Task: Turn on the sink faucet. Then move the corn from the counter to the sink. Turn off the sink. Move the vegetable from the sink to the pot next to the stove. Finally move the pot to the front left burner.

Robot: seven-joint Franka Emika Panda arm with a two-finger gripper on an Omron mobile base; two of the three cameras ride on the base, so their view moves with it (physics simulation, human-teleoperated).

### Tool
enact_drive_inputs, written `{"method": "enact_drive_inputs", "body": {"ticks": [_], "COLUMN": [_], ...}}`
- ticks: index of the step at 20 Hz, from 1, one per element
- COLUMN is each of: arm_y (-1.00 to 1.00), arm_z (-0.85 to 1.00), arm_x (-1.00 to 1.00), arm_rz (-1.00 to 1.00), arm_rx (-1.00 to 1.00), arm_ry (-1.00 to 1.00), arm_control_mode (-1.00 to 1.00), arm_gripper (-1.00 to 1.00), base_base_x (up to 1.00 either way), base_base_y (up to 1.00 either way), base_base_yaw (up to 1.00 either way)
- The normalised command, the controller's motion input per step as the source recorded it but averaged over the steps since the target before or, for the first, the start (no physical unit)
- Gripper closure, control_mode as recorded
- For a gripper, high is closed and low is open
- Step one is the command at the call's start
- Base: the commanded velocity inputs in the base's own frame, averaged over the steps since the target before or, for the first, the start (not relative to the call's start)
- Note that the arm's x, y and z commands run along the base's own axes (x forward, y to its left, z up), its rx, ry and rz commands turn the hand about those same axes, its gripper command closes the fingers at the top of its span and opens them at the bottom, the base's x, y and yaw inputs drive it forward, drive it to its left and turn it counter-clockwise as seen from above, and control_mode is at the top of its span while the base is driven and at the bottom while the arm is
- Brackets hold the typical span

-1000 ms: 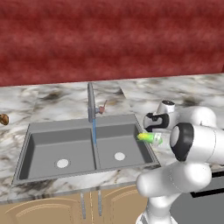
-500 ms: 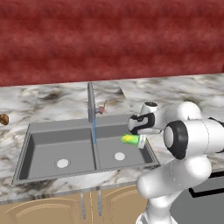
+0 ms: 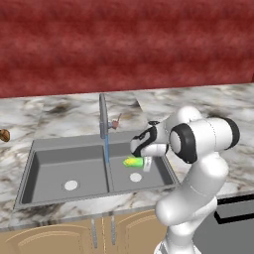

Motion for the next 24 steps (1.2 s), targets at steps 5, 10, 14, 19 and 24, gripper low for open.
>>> {"method": "enact_drive_inputs", "body": {"ticks": [5,10,14,19,24], "arm_y": [0.22,0.02,0.02,0.03,0.10], "arm_z": [-0.44,-0.44,-0.27,-0.21,-0.25], "arm_x": [0.43,0.46,0.34,0.23,0.18], "arm_rz": [0.04,0.02,0.04,0.04,0.06], "arm_rx": [0.00,0.00,0.00,0.00,0.00], "arm_ry": [0.00,0.00,0.00,0.00,0.00], "arm_control_mode": [-1.00,-1.00,-1.00,-1.00,-1.00], "arm_gripper": [1.00,1.00,1.00,1.00,-1.00], "base_base_x": [0.00,0.00,0.00,0.00,0.00], "base_base_y": [0.00,0.00,0.00,0.00,0.00], "base_base_yaw": [0.00,0.00,0.00,0.00,0.00]}}
